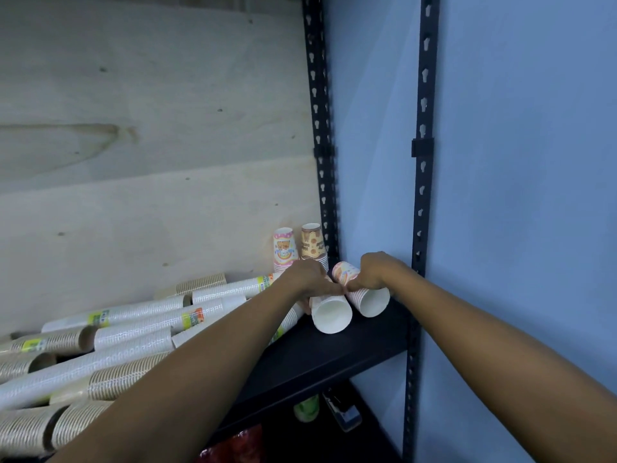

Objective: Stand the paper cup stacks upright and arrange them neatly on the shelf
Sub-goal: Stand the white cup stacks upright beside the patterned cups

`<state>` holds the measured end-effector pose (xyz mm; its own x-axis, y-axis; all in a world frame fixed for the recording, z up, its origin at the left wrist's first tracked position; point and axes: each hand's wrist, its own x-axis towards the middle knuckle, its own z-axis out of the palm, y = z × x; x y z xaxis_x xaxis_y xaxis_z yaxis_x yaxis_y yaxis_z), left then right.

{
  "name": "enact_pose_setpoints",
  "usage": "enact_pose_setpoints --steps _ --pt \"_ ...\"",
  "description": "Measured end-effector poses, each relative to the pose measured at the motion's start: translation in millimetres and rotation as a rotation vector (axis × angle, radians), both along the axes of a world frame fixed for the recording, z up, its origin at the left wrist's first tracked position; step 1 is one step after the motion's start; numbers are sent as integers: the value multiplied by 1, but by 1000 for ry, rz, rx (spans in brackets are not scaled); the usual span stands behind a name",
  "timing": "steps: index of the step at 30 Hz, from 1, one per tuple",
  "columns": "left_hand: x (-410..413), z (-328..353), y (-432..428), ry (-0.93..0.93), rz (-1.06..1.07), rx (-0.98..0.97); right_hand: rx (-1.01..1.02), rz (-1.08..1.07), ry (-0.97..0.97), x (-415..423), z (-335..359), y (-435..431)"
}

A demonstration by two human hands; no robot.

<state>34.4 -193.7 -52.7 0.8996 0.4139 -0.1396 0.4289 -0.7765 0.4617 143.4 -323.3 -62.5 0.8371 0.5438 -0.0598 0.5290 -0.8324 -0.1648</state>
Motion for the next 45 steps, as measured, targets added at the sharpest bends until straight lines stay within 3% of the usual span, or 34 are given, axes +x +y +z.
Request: enact_pose_setpoints --steps 7,15,18,25,32,45 --pt "-3 -9 -1 -170 -1 -29 251 -98 -7 -1 -10 -6" --pt "4 -7 30 -545 62 -194 821 -187 -31 -2 -30 -9" --pt "20 -8 42 -604 41 -237 943 -177 -55 3 -34 -9" --pt "87 -45 64 -633 6 -134 990 -133 -87 16 -65 0" --pt "107 -67 66 -538 -39 -245 1040 -104 -109 18 -88 5" --pt "109 -68 68 -503 -83 -152 935 -110 -164 24 -102 8"
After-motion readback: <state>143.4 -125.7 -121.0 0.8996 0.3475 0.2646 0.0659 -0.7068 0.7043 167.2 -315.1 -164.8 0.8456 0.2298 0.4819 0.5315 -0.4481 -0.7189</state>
